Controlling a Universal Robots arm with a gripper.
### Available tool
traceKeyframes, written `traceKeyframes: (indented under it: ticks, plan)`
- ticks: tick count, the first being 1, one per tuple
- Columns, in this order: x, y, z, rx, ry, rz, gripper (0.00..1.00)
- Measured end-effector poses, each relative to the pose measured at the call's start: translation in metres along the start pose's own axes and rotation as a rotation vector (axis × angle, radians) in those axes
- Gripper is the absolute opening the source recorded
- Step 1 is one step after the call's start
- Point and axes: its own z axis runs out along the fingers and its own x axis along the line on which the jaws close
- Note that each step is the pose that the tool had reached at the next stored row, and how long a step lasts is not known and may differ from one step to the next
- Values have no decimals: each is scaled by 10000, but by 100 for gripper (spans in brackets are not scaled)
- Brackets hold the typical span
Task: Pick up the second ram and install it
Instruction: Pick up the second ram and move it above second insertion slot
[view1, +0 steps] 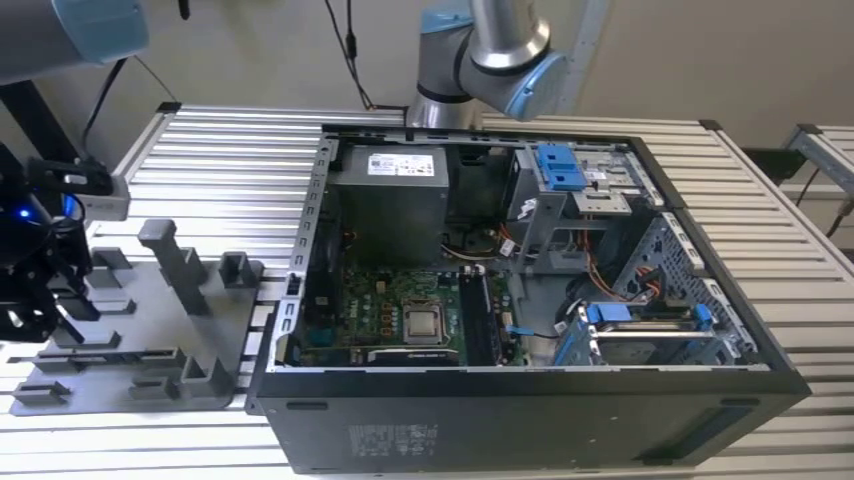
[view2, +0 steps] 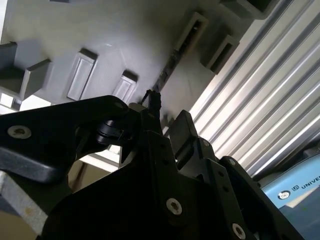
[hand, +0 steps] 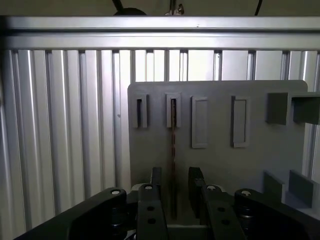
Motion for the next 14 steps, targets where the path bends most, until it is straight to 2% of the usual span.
traceKeyframes:
  ticks: [6,14]
  plan:
    - [-1,1,48,-1,21,-1,36]
    - [-2,2,145,7,22,-50,36]
